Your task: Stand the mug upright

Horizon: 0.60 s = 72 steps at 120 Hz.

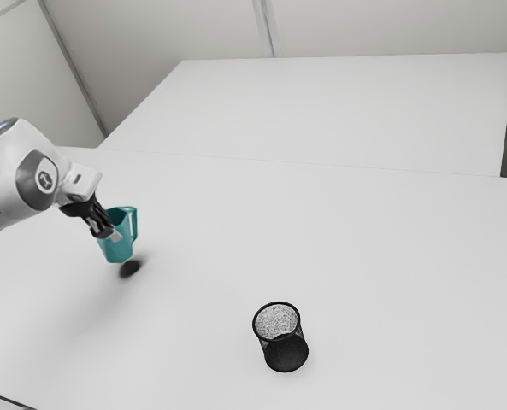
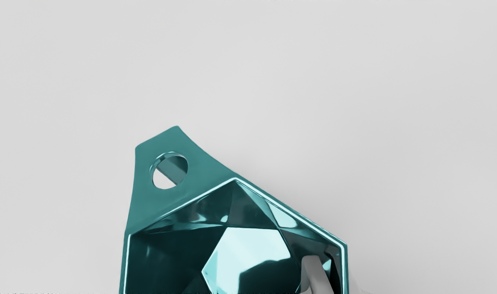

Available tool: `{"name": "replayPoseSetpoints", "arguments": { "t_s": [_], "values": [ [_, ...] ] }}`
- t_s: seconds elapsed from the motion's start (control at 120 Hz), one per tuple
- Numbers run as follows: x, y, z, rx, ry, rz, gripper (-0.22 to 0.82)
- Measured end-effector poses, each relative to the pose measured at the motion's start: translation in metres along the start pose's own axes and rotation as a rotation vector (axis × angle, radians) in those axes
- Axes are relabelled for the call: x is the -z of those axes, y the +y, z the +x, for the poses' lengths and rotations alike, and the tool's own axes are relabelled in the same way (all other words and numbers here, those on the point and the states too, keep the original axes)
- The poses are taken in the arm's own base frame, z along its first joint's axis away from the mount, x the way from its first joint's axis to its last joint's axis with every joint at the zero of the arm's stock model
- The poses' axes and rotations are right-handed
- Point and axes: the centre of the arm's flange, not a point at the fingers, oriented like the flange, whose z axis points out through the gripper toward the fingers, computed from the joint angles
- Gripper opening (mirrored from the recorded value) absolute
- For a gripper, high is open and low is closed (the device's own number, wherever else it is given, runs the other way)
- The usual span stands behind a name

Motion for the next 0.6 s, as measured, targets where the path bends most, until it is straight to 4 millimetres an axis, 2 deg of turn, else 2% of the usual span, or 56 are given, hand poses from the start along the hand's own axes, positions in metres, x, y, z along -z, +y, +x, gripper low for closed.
{"name": "replayPoseSetpoints", "arguments": {
  "t_s": [0.233,0.6],
  "values": [
    [-0.004,0.013,0.033,0.095,-0.005,0.037,-0.18],
    [-0.02,0.047,0.099,0.13,0.048,0.115,-0.18]
  ]
}}
